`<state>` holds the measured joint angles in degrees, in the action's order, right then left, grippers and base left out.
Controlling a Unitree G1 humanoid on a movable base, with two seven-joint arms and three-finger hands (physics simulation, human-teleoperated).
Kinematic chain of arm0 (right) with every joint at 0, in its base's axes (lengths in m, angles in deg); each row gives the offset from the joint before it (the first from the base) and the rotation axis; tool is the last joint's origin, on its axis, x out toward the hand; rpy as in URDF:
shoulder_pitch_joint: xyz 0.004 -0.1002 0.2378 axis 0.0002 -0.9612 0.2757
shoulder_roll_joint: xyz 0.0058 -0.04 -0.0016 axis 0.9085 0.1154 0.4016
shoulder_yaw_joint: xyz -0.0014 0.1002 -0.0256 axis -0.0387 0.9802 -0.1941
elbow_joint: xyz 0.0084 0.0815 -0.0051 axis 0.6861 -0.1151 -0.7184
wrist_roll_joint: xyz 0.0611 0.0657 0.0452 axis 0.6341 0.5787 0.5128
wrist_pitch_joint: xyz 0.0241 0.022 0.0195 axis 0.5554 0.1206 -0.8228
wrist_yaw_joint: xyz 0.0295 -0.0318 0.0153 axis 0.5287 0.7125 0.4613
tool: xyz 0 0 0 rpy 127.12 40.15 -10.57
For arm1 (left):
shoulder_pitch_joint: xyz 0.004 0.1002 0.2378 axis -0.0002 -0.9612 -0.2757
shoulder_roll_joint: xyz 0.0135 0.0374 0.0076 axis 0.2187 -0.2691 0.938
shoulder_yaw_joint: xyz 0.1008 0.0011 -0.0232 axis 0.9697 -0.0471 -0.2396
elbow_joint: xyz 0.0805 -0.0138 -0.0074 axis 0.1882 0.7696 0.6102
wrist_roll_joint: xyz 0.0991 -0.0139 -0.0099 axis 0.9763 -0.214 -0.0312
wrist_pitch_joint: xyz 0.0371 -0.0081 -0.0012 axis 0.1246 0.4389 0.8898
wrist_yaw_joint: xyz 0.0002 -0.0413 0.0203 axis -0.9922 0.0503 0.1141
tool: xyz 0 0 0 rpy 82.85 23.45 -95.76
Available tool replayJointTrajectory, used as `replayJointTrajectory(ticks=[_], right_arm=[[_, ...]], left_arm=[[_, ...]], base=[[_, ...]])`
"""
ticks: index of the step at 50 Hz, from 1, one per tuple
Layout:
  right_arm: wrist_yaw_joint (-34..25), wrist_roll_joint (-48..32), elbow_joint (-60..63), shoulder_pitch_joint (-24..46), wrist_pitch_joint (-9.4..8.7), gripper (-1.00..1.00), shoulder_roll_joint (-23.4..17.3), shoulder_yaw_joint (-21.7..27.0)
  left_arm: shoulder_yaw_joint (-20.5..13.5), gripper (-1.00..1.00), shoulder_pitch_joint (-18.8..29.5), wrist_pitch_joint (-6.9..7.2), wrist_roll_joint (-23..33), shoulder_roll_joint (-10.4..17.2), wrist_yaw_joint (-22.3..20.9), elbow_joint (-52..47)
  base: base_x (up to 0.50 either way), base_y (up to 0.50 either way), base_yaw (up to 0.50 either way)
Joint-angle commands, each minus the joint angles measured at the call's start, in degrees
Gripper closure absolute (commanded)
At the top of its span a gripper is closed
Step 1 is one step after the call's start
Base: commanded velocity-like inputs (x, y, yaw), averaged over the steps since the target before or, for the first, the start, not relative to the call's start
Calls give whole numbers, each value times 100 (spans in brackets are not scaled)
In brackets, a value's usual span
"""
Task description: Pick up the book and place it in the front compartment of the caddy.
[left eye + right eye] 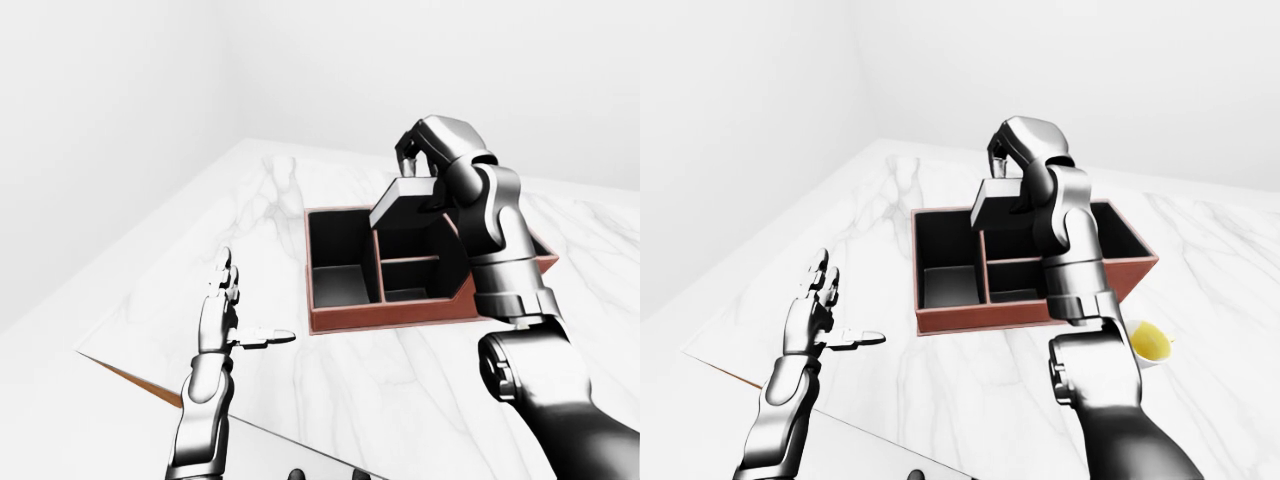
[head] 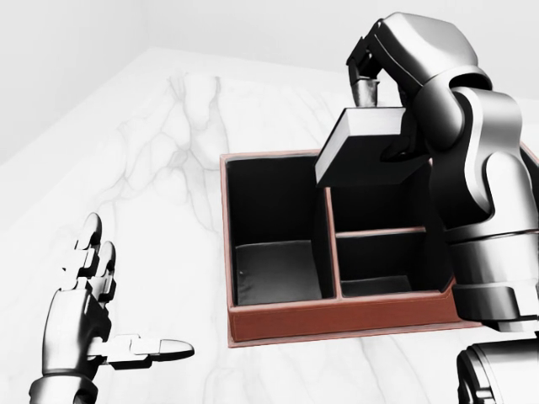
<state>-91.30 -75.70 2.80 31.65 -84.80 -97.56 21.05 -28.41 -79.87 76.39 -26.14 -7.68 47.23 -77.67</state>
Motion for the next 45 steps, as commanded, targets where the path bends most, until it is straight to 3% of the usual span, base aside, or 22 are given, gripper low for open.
replayJointTrajectory(ticks=[1,18,35,45], right_arm=[[617,129,-1057,406,0,100,-131,48],[968,-114,-1319,570,0,100,-243,30],[1078,-478,-1462,628,0,100,-94,-93],[1203,-830,-1633,662,0,100,79,-176]], left_arm=[[81,-100,238,-164,85,-23,181,523],[90,-100,231,-185,96,-26,177,539],[92,-100,237,-197,108,-27,176,558],[65,-100,206,-130,68,-18,155,445]], base=[[0,0,0],[0,0,0],[0,0,0],[0,0,0]])
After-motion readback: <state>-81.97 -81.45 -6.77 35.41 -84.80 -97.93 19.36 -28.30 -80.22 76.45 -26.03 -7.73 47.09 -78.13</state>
